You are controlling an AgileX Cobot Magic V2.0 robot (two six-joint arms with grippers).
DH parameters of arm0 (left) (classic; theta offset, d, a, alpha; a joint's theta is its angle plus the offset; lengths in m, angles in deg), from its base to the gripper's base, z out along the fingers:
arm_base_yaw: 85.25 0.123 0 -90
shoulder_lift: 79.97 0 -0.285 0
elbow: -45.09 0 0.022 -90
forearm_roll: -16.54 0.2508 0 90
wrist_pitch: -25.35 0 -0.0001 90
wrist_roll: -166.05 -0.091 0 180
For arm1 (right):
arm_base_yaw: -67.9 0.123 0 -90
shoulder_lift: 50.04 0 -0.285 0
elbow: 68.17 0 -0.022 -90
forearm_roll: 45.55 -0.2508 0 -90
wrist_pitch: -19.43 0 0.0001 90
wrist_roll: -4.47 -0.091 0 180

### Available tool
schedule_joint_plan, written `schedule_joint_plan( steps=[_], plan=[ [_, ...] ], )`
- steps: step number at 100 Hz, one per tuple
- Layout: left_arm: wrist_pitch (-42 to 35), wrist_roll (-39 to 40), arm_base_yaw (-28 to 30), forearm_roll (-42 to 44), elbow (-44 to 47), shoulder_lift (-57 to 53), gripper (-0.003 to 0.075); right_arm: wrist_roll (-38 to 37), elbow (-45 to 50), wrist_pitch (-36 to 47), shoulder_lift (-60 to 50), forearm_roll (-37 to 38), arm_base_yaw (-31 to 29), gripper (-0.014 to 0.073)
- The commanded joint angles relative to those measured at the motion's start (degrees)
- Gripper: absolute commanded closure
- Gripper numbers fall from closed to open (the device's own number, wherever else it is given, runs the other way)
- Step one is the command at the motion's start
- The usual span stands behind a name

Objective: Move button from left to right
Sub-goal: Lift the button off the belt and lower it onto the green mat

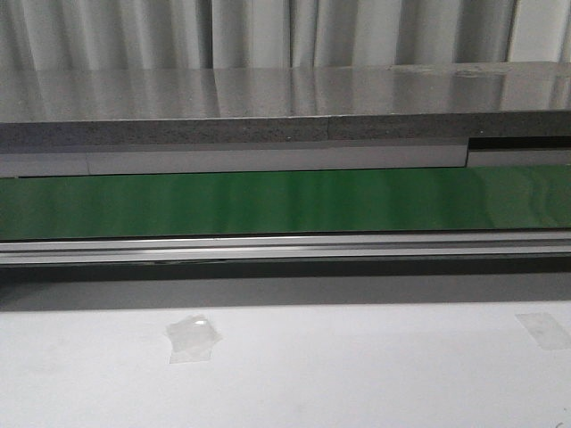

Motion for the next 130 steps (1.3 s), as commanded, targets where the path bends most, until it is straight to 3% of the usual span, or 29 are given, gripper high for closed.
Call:
schedule_joint_plan(
  steps=[1,24,58,79,111,130],
  plan=[
    [-5.04,0.16,-0.30,-0.78,-1.45,0.35,0.0740,0.66,-1.93,0.71,-3.32,-0.65,-0.38,0.0327],
    [-5.04,0.16,-0.30,-0.78,-1.45,0.35,0.0740,-1.08,-1.93,1.06,-3.32,-0.30,-0.69,0.0140],
    [-5.04,0.16,-0.30,-0.78,-1.45,0.35,0.0740,-2.75,-1.93,1.05,-3.70,1.46,-0.69,0.0130],
    [-5.04,0.16,-0.30,-0.78,-1.45,0.35,0.0740,-2.75,-1.93,1.05,-3.70,1.40,-0.69,0.0015],
    [-5.04,0.16,-0.30,-0.78,-1.45,0.35,0.0740,-2.75,-2.05,3.65,-7.88,1.39,-0.69,0.0013],
    [-5.04,0.16,-0.30,-0.78,-1.45,0.35,0.0740,-2.75,-2.05,7.17,-12.40,-5.79,0.01,0.0013]
  ],
)
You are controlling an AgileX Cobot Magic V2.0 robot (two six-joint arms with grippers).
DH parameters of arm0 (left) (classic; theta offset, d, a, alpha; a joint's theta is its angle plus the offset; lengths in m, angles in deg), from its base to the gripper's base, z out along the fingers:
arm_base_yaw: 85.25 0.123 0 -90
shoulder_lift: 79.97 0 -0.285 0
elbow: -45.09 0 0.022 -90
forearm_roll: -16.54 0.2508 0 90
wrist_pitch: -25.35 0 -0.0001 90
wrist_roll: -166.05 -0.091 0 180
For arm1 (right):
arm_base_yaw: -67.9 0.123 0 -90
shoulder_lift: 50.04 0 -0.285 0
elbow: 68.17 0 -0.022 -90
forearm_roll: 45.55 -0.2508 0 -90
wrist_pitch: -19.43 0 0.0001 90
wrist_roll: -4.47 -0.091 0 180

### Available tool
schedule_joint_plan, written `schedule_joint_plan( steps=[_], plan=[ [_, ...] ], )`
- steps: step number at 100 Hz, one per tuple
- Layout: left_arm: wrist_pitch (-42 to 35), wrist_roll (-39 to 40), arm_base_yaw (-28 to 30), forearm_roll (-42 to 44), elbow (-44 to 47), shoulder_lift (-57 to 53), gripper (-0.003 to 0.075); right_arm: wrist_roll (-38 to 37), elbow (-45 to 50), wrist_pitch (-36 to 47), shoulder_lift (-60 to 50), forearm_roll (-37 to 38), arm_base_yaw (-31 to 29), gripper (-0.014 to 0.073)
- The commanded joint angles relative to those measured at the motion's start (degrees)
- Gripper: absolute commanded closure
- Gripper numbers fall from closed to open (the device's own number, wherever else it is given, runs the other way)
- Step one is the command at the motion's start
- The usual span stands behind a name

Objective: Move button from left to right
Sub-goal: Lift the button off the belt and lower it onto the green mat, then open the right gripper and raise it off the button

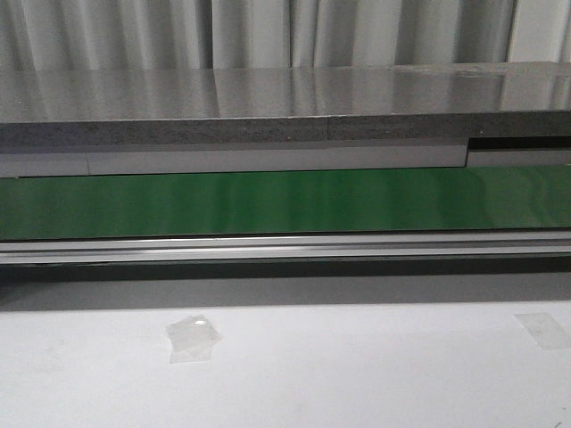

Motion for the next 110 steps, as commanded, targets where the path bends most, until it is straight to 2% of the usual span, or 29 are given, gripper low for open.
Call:
schedule_joint_plan(
  steps=[1,22,60,79,110],
  plan=[
    [-5.04,0.16,-0.30,-0.78,-1.45,0.35,0.0740,0.19,-2.05,3.42,-5.60,-5.13,0.21,0.0013],
    [-5.04,0.16,-0.30,-0.78,-1.45,0.35,0.0740,1.68,-2.05,6.21,-11.03,-10.74,4.50,0.0061],
    [-5.04,0.16,-0.30,-0.78,-1.45,0.35,0.0740,1.79,-0.31,8.71,-20.56,-11.57,17.97,0.0064],
    [-5.04,0.16,-0.30,-0.78,-1.45,0.35,0.0740,1.90,8.33,16.34,-28.28,-11.84,22.21,0.0064],
    [-5.04,0.16,-0.30,-0.78,-1.45,0.35,0.0740,1.90,31.38,29.42,-45.76,-12.39,27.06,0.0064]
  ],
)
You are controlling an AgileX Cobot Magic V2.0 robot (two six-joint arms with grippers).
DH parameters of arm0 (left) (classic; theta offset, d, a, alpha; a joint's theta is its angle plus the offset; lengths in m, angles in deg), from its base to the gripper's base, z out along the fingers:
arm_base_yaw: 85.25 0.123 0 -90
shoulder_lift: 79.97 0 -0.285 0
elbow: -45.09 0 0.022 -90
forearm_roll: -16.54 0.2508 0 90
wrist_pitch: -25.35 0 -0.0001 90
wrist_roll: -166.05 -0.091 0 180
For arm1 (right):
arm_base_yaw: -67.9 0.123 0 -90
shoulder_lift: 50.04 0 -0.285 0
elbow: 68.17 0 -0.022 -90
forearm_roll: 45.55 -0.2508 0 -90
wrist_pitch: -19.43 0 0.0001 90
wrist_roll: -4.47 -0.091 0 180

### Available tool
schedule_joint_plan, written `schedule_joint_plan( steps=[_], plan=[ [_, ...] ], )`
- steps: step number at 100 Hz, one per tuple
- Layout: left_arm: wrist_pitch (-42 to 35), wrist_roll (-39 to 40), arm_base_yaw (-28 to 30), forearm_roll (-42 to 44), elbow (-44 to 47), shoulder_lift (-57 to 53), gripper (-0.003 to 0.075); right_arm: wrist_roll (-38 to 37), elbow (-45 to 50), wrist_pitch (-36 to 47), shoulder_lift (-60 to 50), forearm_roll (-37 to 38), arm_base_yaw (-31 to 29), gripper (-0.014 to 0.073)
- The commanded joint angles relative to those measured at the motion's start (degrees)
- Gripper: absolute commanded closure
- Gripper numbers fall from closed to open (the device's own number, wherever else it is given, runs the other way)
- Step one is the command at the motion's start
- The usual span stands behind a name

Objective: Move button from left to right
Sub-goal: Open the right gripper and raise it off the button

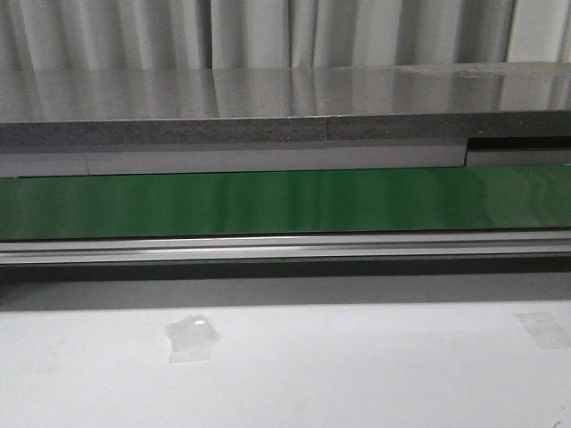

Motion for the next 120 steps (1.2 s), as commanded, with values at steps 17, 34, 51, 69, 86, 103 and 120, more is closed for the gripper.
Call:
schedule_joint_plan(
  steps=[17,34,51,69,86,103,120],
  plan=[
    [-5.04,0.16,-0.30,-0.78,-1.45,0.35,0.0740,0.60,16.62,15.03,-18.06,-1.21,3.04,0.0064],
    [-5.04,0.16,-0.30,-0.78,-1.45,0.35,0.0740,0.60,25.28,15.49,-29.32,-1.63,3.78,0.0064],
    [-5.04,0.16,-0.30,-0.78,-1.45,0.35,0.0740,0.60,30.79,15.01,-40.11,-2.76,3.78,0.0064],
    [-5.04,0.16,-0.30,-0.78,-1.45,0.35,0.0740,0.60,34.20,12.81,-48.32,-3.23,3.78,0.0064],
    [-5.04,0.16,-0.30,-0.78,-1.45,0.35,0.0740,0.60,36.27,12.28,-51.77,-3.23,3.78,0.0065],
    [-5.04,0.16,-0.30,-0.78,-1.45,0.35,0.0740,0.60,36.27,12.25,-51.76,-3.23,3.78,0.0100],
    [-5.04,0.16,-0.30,-0.78,-1.45,0.35,0.0740,0.60,36.27,12.37,-51.76,-3.23,3.78,0.0354]
  ],
)
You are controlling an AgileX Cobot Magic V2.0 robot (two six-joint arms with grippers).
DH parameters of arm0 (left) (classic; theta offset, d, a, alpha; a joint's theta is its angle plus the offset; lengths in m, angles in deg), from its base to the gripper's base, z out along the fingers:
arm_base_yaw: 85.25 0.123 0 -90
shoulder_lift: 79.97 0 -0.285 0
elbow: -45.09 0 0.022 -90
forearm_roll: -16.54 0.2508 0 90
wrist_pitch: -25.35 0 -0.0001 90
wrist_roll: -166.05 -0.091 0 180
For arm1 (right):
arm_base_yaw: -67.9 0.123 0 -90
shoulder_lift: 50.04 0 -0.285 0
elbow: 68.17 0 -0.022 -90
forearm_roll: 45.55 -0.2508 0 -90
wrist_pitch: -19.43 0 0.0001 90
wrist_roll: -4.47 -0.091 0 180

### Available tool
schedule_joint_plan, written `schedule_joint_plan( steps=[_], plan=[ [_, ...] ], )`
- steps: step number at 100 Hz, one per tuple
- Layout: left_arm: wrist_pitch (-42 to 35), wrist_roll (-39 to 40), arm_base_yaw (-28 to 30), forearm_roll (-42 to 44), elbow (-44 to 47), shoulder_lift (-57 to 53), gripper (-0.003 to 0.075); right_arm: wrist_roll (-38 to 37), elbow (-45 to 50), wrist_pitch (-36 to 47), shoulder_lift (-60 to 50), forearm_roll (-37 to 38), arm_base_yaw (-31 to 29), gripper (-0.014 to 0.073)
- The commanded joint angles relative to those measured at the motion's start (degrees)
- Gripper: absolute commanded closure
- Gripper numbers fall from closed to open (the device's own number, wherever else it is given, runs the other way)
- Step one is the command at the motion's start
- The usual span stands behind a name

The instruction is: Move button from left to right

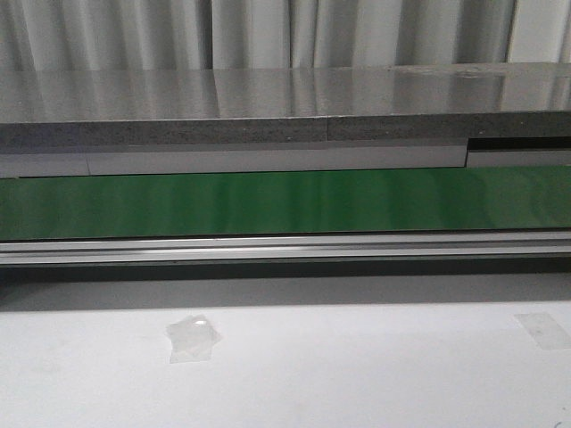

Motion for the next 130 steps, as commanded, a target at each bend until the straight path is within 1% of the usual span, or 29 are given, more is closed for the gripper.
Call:
schedule_joint_plan(
  steps=[1,4,6,15,16,18,20,23,113,121,130],
  plan=[
    [-5.04,0.16,-0.30,-0.78,-1.45,0.35,0.0740,0.33,-1.46,3.98,0.36,-1.04,-0.09,0.0367],
    [-5.04,0.16,-0.30,-0.78,-1.45,0.35,0.0740,0.33,-1.46,3.98,0.36,-1.04,-0.09,0.0428],
    [-5.04,0.16,-0.30,-0.78,-1.45,0.35,0.0740,0.33,-1.46,3.98,0.36,-1.04,-0.09,0.0453],
    [-5.04,0.16,-0.30,-0.78,-1.45,0.35,0.0740,0.33,-1.46,3.98,0.36,-1.04,-0.09,0.0612],
    [-5.04,0.16,-0.30,-0.78,-1.45,0.35,0.0740,0.33,-1.46,3.98,0.36,-1.04,-0.09,0.0612],
    [-5.04,0.16,-0.30,-0.78,-1.45,0.35,0.0740,0.33,-1.46,3.98,0.36,-1.04,-0.09,0.0651],
    [-5.04,0.16,-0.30,-0.78,-1.45,0.35,0.0740,0.33,-1.46,3.98,0.36,-1.04,-0.09,0.0669],
    [-5.04,0.16,-0.30,-0.78,-1.45,0.35,0.0740,0.33,-1.46,3.98,0.36,-1.04,-0.09,0.0657],
    [-5.04,0.16,-0.30,-0.78,-1.45,0.35,0.0740,0.10,-0.99,4.31,0.29,-0.90,-0.09,0.0662],
    [-5.04,0.16,-0.30,-0.78,-1.45,0.35,0.0740,-3.24,0.42,4.85,-0.72,2.32,-0.09,0.0662],
    [-5.04,0.16,-0.30,-0.78,-1.45,0.35,0.0740,-11.94,2.57,5.60,-2.92,9.32,-0.07,0.0662]
  ],
)
